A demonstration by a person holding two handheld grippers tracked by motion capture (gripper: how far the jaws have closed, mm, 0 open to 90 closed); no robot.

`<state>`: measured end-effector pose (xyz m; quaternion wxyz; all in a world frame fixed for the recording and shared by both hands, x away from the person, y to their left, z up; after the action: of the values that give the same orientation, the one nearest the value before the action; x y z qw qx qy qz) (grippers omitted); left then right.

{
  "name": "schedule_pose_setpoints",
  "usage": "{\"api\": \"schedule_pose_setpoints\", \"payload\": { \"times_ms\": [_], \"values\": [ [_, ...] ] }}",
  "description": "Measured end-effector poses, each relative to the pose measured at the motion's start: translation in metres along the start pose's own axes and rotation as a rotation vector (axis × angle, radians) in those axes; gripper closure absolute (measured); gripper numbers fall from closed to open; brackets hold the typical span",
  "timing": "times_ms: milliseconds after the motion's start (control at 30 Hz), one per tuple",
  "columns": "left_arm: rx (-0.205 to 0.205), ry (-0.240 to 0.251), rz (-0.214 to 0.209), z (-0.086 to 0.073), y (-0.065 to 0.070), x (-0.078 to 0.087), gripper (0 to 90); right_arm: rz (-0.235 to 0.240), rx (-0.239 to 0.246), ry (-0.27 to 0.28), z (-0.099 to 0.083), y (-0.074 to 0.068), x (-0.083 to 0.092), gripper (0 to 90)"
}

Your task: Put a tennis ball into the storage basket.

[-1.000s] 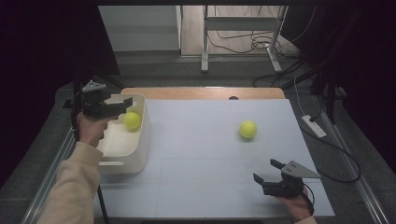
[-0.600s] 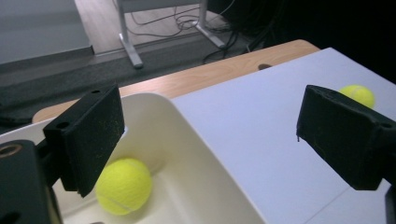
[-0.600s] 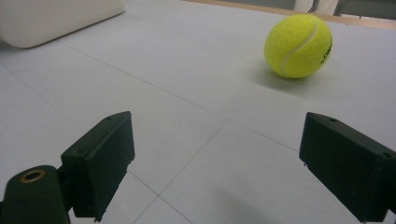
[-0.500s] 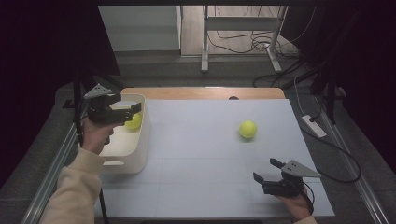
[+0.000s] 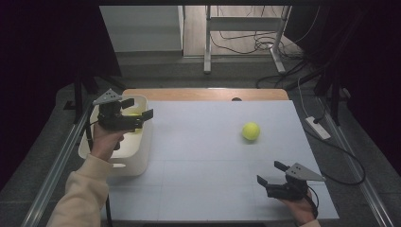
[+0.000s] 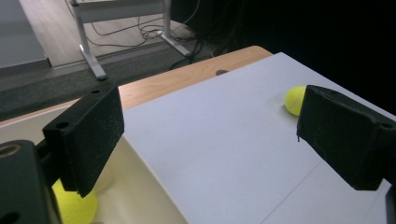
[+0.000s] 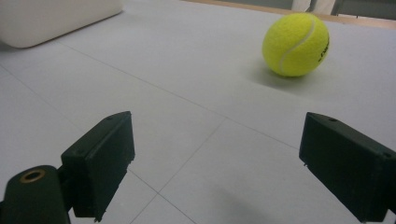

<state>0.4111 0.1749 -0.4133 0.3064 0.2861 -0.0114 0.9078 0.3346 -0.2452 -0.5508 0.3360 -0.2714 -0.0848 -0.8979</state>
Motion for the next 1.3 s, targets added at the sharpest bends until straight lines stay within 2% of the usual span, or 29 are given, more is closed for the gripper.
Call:
{"api": "schedule_pose_setpoints", "payload": {
  "times_ms": [233, 400, 1300],
  "values": [
    [-0.036, -0.005, -0.033, 0.001, 0.018, -0.006, 8.0, 0.002, 0.007, 0.006, 0.001, -0.002, 0.0, 10.4],
    [-0.042, -0.005, -0.059, 0.002, 0.027, -0.01, 8.0, 0.002, 0.012, 0.009, 0.001, -0.002, 0.0, 10.4],
    [-0.087, -0.048, -0.121, 0.003, 0.063, -0.041, 7.7, 0.001, 0.015, 0.009, 0.003, -0.001, -0.001, 10.4]
  ]
}}
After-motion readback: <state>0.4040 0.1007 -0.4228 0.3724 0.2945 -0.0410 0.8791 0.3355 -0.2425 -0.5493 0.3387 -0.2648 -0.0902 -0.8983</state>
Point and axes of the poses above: each handheld gripper's, and its own axes: x roughly backward along the jaws, z roughly out of its top, y roughly to its right, the point moved 10 cm from there along -x, roughly forward along the jaws, and after that the axes turned 8 degrees about -y, right-handed, at the moved point
